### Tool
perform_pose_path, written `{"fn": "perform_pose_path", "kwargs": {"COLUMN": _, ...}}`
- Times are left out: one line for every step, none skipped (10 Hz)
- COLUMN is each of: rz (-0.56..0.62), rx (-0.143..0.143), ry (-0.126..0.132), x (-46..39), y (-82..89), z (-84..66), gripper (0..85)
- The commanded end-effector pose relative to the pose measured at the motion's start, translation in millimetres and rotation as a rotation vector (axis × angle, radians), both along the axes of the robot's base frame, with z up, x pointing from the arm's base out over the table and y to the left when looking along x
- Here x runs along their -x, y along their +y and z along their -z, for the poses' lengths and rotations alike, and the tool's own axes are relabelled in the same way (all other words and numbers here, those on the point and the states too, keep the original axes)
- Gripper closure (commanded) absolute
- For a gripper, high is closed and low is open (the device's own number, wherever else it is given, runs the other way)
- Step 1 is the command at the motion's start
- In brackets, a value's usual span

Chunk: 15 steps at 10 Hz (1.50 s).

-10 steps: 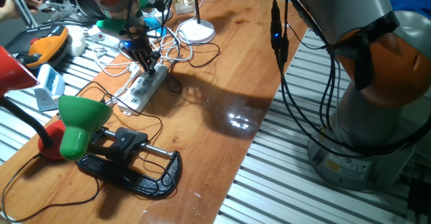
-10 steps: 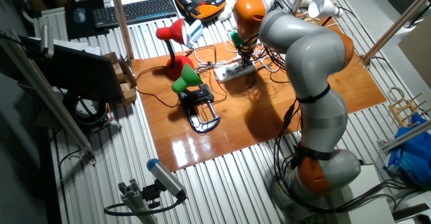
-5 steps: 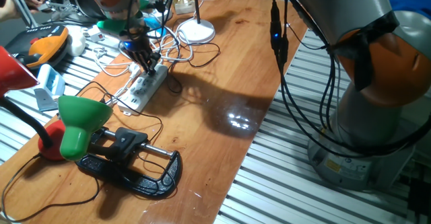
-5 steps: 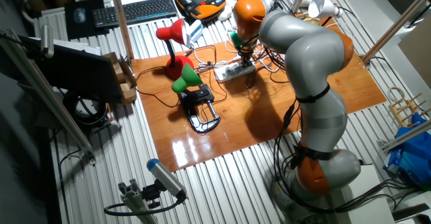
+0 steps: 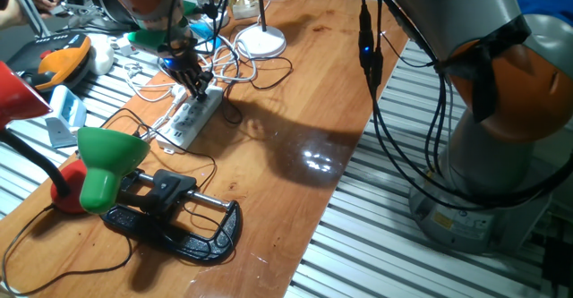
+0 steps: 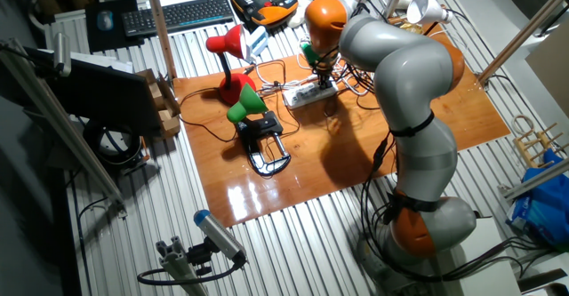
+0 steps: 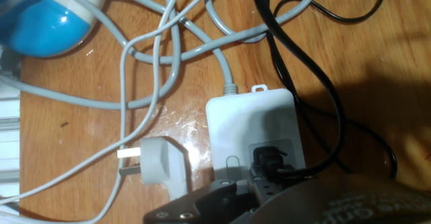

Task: Plug in the power cord of the desk lamp, turn on the socket, and light up the desk lamp

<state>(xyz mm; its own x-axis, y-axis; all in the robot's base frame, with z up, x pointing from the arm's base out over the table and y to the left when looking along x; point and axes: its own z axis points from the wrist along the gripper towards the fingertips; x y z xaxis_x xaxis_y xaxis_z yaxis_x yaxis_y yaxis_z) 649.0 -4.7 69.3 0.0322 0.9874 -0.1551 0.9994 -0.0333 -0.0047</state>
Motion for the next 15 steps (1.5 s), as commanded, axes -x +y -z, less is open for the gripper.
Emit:
{"fn": "perform_pose_path", "kwargs": {"rz": 0.0, "rx": 0.003, "ry": 0.0, "x": 0.0, "y": 0.0, "z": 0.1, "gripper": 85.0}}
{"fn": "perform_pose_path", "kwargs": {"rz": 0.001, "rx": 0.004, "ry": -0.002, "x": 0.1, "y": 0.1, "z": 0.5, "gripper": 85.0}}
{"fn": "perform_pose_path", "kwargs": {"rz": 0.002, "rx": 0.006, "ry": -0.003, "x": 0.1, "y": 0.1, "z": 0.6, "gripper": 85.0}}
{"fn": "perform_pose_path", "kwargs": {"rz": 0.002, "rx": 0.01, "ry": -0.003, "x": 0.1, "y": 0.1, "z": 0.7, "gripper": 85.0}}
{"fn": "perform_pose_path", "kwargs": {"rz": 0.002, "rx": 0.01, "ry": -0.005, "x": 0.2, "y": 0.1, "z": 1.3, "gripper": 85.0}}
{"fn": "perform_pose_path", "kwargs": {"rz": 0.001, "rx": 0.01, "ry": -0.005, "x": 0.2, "y": 0.1, "z": 2.4, "gripper": 85.0}}
{"fn": "perform_pose_path", "kwargs": {"rz": 0.0, "rx": 0.01, "ry": -0.006, "x": 0.3, "y": 0.0, "z": 4.1, "gripper": 85.0}}
{"fn": "perform_pose_path", "kwargs": {"rz": 0.0, "rx": 0.01, "ry": -0.006, "x": 0.4, "y": 0.2, "z": 5.3, "gripper": 85.0}}
{"fn": "perform_pose_path", "kwargs": {"rz": 0.0, "rx": 0.013, "ry": -0.008, "x": 0.4, "y": 0.4, "z": 6.1, "gripper": 85.0}}
{"fn": "perform_pose_path", "kwargs": {"rz": -0.001, "rx": 0.018, "ry": -0.007, "x": 0.6, "y": 0.5, "z": 6.9, "gripper": 85.0}}
{"fn": "perform_pose_path", "kwargs": {"rz": -0.006, "rx": 0.021, "ry": -0.007, "x": 0.6, "y": 0.9, "z": 7.8, "gripper": 85.0}}
{"fn": "perform_pose_path", "kwargs": {"rz": -0.009, "rx": 0.022, "ry": -0.006, "x": 0.5, "y": 1.0, "z": 8.5, "gripper": 85.0}}
{"fn": "perform_pose_path", "kwargs": {"rz": -0.012, "rx": 0.021, "ry": -0.004, "x": 0.5, "y": 0.9, "z": 8.9, "gripper": 85.0}}
{"fn": "perform_pose_path", "kwargs": {"rz": -0.013, "rx": 0.022, "ry": -0.001, "x": 0.5, "y": 0.9, "z": 8.5, "gripper": 85.0}}
{"fn": "perform_pose_path", "kwargs": {"rz": -0.015, "rx": 0.027, "ry": 0.004, "x": 0.3, "y": 0.9, "z": 7.6, "gripper": 85.0}}
